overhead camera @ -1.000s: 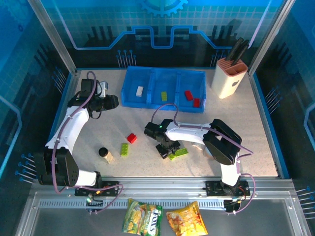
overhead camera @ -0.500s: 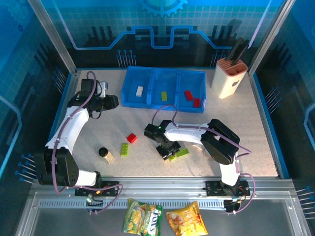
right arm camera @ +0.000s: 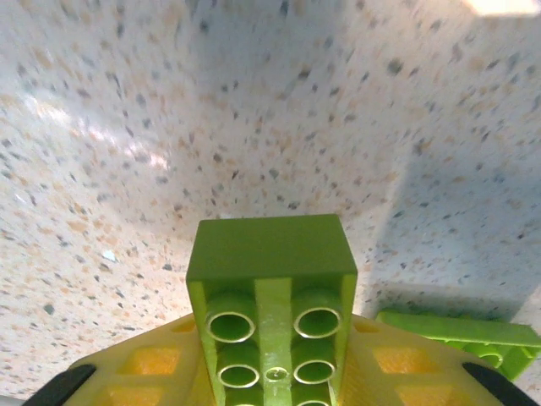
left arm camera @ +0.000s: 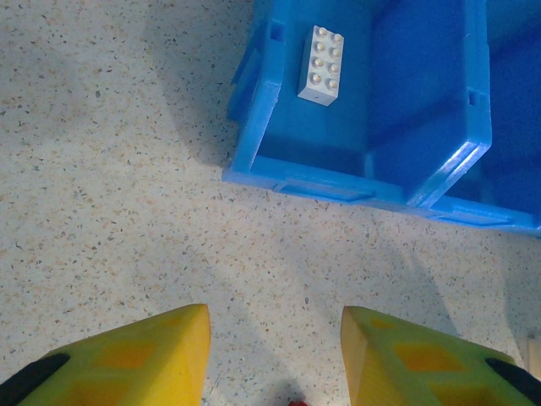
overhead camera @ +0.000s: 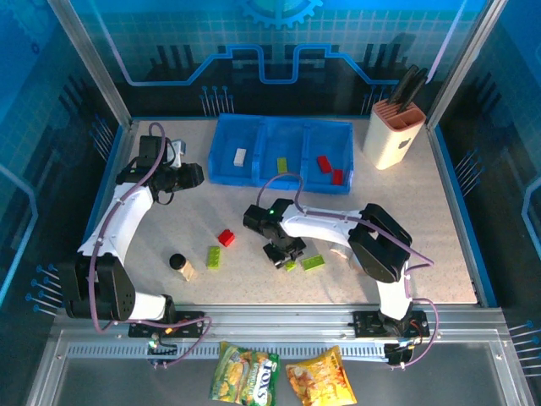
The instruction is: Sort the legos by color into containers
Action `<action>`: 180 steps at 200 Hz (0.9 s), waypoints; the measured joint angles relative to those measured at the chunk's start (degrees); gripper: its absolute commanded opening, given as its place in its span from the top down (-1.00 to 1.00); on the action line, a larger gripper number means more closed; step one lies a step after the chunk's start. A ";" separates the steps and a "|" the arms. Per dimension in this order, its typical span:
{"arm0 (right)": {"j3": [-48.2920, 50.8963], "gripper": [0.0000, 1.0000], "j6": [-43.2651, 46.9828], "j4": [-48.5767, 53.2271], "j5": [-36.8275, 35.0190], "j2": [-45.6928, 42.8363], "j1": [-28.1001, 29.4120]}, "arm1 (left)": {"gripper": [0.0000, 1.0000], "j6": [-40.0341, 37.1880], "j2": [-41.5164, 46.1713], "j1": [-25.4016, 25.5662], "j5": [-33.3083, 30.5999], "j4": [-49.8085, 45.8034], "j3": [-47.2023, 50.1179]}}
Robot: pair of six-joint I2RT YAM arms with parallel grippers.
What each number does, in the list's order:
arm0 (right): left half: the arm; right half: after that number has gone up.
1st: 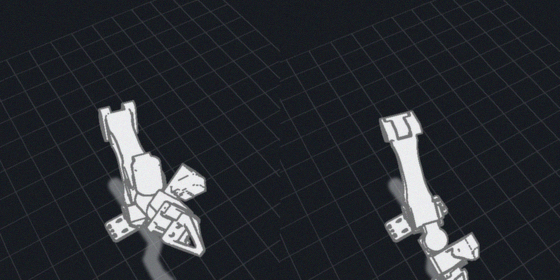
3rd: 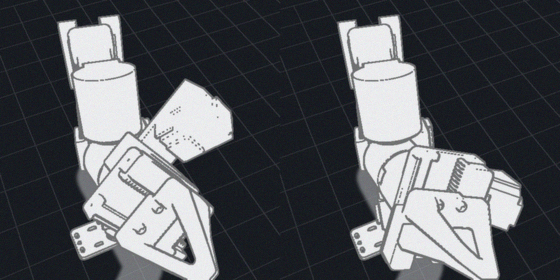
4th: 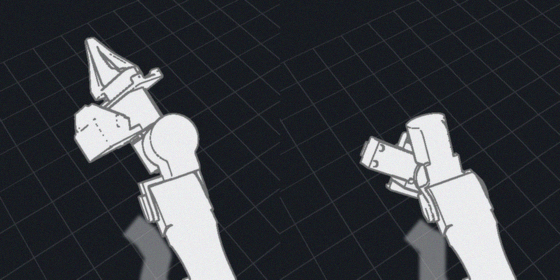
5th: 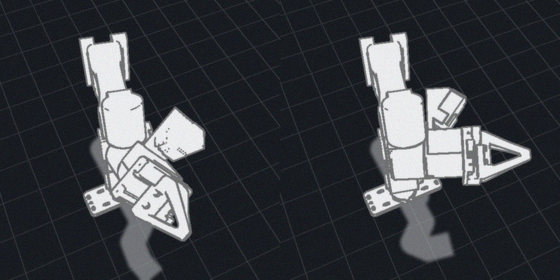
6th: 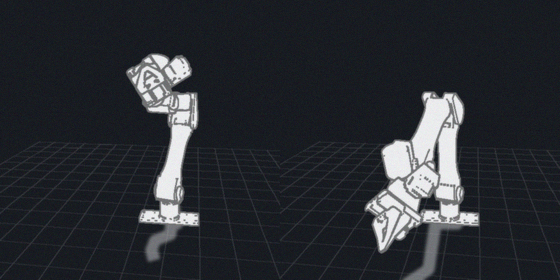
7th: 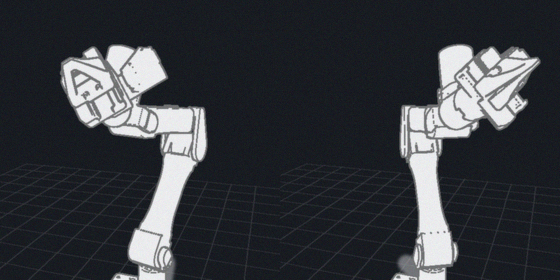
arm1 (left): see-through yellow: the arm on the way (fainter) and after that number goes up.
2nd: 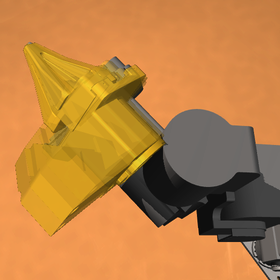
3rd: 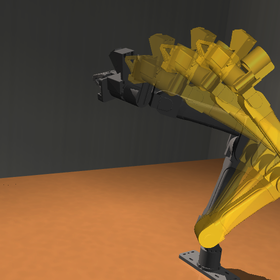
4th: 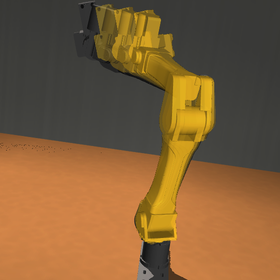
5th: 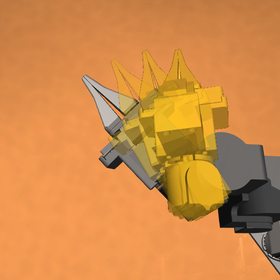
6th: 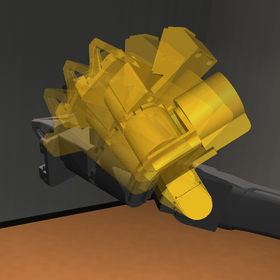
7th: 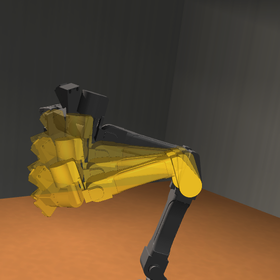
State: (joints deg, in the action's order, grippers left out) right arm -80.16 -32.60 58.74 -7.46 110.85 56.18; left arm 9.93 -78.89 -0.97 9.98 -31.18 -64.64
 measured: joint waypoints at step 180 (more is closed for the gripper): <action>-22.47 0.39 -0.96 -3.72 -4.11 3.37 -15.04 | 0.09 0.02 0.00 0.00 0.42 0.00 0.00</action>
State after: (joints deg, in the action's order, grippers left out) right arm -102.63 -33.56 55.02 -11.57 114.21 41.15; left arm 9.96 -78.89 -0.97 10.39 -31.18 -64.64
